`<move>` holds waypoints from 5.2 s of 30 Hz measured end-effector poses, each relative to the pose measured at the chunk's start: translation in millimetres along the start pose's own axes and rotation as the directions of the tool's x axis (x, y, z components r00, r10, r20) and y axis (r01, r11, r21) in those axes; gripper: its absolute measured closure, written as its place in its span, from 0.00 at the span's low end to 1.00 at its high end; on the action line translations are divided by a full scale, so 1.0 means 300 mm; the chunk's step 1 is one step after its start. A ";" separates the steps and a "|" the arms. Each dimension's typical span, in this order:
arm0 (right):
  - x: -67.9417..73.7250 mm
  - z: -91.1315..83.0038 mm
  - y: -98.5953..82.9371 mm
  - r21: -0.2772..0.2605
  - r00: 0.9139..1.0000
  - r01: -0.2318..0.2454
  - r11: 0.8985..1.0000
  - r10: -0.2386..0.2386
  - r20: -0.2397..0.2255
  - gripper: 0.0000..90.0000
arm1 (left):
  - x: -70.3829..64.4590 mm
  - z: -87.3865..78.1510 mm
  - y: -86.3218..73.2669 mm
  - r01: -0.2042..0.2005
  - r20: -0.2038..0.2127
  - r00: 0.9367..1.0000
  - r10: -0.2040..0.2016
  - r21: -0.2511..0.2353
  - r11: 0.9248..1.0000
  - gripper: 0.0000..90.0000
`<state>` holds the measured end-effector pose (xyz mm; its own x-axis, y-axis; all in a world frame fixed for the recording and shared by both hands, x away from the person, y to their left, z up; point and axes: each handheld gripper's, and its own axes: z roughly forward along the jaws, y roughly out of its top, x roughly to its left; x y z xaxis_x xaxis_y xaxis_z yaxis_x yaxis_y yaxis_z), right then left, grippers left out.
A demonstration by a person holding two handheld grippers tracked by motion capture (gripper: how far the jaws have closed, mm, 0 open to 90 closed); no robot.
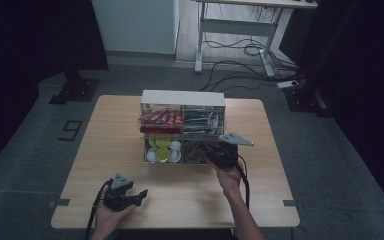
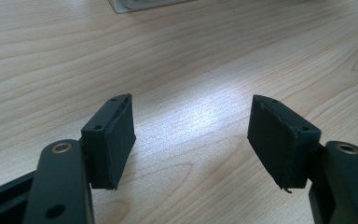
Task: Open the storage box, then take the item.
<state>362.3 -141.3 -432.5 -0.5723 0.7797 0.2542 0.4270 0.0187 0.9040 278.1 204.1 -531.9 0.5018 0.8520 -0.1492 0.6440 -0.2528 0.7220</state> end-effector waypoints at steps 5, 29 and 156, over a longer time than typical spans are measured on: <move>0.001 0.021 -0.001 0.013 1.000 0.004 1.000 -0.004 0.008 0.98 | -0.006 -0.003 0.001 -0.001 0.000 1.000 0.001 -0.001 1.000 0.35; 0.001 0.009 -0.011 -0.008 1.000 0.012 1.000 -0.013 -0.003 0.98 | -0.036 -0.033 0.094 0.017 -0.050 0.999 -0.022 -0.089 0.996 0.34; -0.011 0.019 -0.008 0.000 1.000 0.003 1.000 -0.003 -0.003 0.98 | -0.147 0.190 0.341 -0.067 -0.125 0.991 0.045 -0.178 0.982 0.42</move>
<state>367.2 -140.3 -437.3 -0.5753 0.7779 0.2526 0.4256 0.0210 0.9047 354.8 114.6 -489.9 0.4541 0.8904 -0.0315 0.4958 -0.2231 0.8393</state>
